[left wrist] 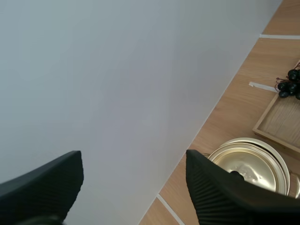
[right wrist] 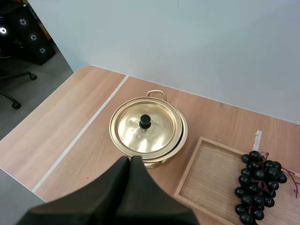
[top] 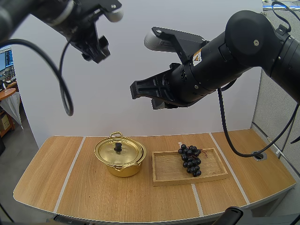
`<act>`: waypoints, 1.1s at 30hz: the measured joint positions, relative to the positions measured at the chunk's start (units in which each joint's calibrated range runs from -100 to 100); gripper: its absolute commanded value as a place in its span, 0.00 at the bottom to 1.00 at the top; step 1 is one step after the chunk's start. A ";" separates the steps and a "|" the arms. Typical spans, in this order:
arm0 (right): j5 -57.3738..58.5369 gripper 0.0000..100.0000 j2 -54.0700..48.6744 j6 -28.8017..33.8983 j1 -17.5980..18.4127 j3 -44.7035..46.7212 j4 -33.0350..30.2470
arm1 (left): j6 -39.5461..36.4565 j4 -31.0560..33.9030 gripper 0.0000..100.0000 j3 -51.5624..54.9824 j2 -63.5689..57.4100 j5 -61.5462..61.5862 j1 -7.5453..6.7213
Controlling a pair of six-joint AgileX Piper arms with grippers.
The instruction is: Open the pot, put the pineapple inside, and close it
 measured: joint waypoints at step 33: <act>0.00 0.00 0.00 0.00 0.00 0.00 0.00 | 0.85 -0.65 1.00 10.29 38.07 0.50 0.00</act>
